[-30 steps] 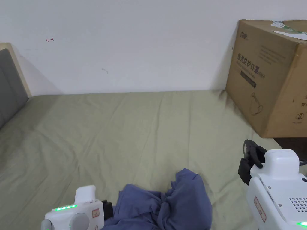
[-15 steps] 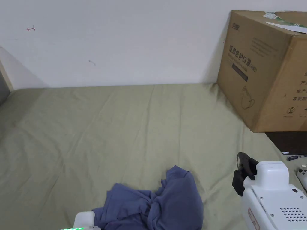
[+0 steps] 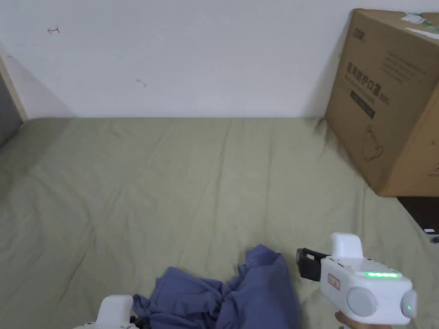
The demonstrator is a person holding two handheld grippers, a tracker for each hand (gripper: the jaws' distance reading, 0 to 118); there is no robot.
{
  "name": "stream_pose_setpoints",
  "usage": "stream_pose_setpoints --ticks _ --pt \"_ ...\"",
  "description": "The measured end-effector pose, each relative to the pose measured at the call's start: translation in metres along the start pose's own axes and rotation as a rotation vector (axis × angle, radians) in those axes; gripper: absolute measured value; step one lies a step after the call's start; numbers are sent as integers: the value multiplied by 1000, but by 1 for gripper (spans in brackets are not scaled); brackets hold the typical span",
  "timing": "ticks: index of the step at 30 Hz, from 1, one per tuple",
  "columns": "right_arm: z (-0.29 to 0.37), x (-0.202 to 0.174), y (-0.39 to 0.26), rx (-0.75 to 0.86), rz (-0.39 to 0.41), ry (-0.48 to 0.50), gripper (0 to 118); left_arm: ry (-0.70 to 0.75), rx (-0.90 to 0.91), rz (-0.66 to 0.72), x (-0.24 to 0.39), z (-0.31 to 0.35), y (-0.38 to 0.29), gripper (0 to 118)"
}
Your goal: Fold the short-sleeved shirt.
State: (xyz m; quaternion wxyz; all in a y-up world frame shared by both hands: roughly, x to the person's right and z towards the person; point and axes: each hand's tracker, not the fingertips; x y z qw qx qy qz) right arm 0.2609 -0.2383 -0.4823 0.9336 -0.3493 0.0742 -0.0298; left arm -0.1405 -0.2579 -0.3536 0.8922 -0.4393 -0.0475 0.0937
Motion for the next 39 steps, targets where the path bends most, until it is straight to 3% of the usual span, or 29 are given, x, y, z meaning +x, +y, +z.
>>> stream_pose_setpoints --ticks 2,7,9,10,11,12,13,15,19,27,39 --pt "-37 3 1 -95 -25 46 117 -5 8 10 -3 0 2 3" --pt "-92 0 -2 -230 -78 40 116 -23 -2 22 -7 -5 3 3" --pt "-103 -1 -5 -239 -76 61 107 -17 -7 8 -8 -6 2 3" --pt "-106 -3 -6 -248 -69 63 91 -16 -6 5 -8 -8 2 3" --pt "-108 -7 -6 -259 -60 59 49 -19 -7 6 -8 -8 3 3" --pt "-109 -9 -8 -271 -49 61 19 -21 -9 8 -8 -8 3 3" --pt "-109 -10 -10 -287 -41 82 2 -22 -7 11 -9 -8 3 3" --pt "-100 -16 -12 -276 -31 85 2 -24 -5 15 -9 -7 4 3" --pt "-66 -19 -5 -168 70 44 1 -35 14 42 -13 -2 6 3" --pt "31 1 50 47 99 11 1 -30 152 131 -25 31 42 3" --pt "129 0 201 355 96 -41 1 33 462 122 -44 128 228 3"
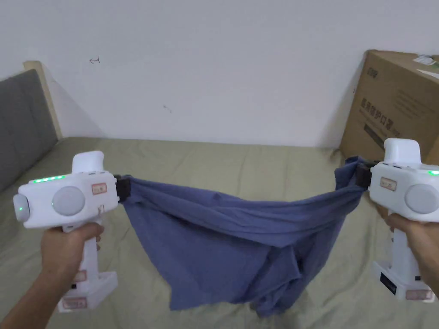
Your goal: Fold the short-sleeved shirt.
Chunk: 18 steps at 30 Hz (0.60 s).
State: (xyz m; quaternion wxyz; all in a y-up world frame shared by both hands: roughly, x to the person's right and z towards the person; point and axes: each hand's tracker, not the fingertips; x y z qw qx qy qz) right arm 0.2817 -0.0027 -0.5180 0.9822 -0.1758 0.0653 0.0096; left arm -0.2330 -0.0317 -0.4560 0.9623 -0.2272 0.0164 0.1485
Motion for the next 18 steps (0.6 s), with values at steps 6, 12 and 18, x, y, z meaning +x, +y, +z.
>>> stream_pose_setpoints --ticks 6,12,18 --pt "-6 -11 66 88 35 -24 1 61 104 -45 17 -10 89 3" --pt "-22 -18 99 153 74 -51 1 163 173 -178 35 -30 143 3" --pt "-52 -22 81 146 62 -60 1 187 173 -212 36 -61 143 3"
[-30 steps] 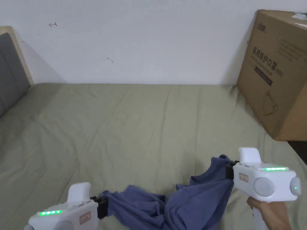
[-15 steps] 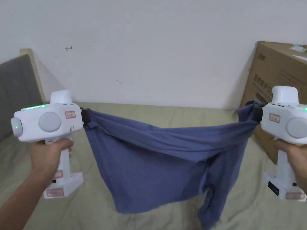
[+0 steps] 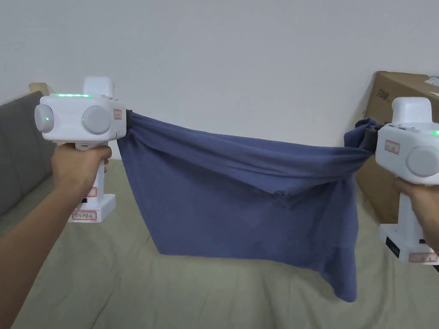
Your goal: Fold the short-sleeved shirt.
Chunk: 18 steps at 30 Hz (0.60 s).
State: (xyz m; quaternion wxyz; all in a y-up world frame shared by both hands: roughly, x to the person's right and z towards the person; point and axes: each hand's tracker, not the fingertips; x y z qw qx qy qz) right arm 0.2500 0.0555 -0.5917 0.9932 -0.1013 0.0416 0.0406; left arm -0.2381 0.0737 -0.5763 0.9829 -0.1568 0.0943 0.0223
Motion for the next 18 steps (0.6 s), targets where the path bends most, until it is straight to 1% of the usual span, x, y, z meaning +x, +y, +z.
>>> stream_pose_setpoints --ticks 4,9,12,14,18 --pt "-12 -8 -40 -50 -8 11 1 7 -36 -21 -4 -18 -38 3" --pt "-9 -15 -106 -115 -35 34 1 7 -137 -38 -17 -21 -112 3" --pt "6 -20 -146 -174 -38 90 1 12 -220 -36 -24 -7 -158 3" --pt "21 -23 -173 -210 -26 88 1 10 -256 -45 -31 8 -189 3" --pt "60 -24 -218 -275 -57 111 1 4 -328 -61 -49 37 -247 3"
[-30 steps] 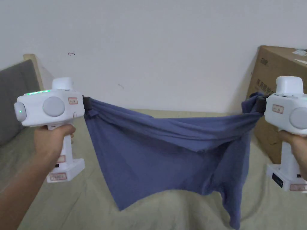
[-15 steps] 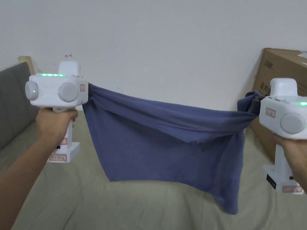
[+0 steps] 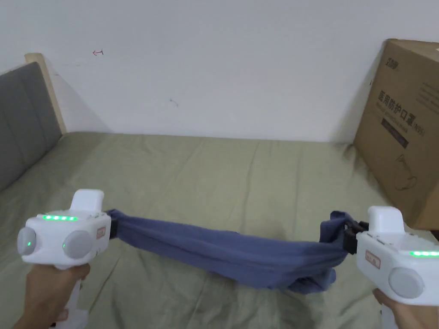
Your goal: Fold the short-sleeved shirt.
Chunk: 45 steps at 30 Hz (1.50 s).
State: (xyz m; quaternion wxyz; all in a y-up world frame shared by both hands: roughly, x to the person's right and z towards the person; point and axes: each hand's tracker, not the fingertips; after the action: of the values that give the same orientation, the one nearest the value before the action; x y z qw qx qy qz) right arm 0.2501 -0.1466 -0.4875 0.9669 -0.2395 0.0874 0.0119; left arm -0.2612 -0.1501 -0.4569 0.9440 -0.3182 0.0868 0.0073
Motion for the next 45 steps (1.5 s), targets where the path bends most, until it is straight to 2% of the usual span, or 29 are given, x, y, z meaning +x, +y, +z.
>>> stream_pose_setpoints --ticks 8,14,20,24,26,28,29,30,31,32,33,35,36,39,45 --pt "79 -7 -101 -80 -87 -2 1 -33 -146 48 -17 49 -120 3" --pt "118 -6 -170 -177 -140 -7 1 -10 -251 23 -24 72 -183 3" --pt "119 -7 -222 -362 -198 -68 1 19 -368 35 -23 62 -221 3" --pt "99 -10 -240 -500 -192 -84 1 46 -471 41 -17 44 -236 3" --pt "94 -10 -241 -498 -190 -88 2 65 -442 43 -15 42 -236 4" --pt "95 -10 -237 -501 -188 -86 3 80 -437 49 -13 45 -235 12" --pt "96 -8 -233 -505 -195 -79 16 89 -427 42 -12 46 -235 30" --pt "98 -6 -228 -503 -206 -68 35 108 -424 36 -11 47 -234 46" --pt "100 -3 -221 -497 -210 -57 58 122 -424 44 -10 51 -232 62" --pt "106 -1 -211 -480 -215 -44 87 117 -423 63 -11 54 -227 77" --pt "110 1 -202 -445 -221 -32 99 106 -423 89 -13 57 -219 80" --pt "119 6 -174 -346 -240 -20 105 91 -422 133 -19 73 -196 81" --pt "124 8 -160 -296 -245 -15 105 -38 -293 274 -14 77 -183 82" --pt "140 7 -108 -143 -227 -25 106 -49 -87 244 3 100 -132 82" --pt "173 -14 -27 150 -88 -105 107 -179 258 196 37 147 -41 82"
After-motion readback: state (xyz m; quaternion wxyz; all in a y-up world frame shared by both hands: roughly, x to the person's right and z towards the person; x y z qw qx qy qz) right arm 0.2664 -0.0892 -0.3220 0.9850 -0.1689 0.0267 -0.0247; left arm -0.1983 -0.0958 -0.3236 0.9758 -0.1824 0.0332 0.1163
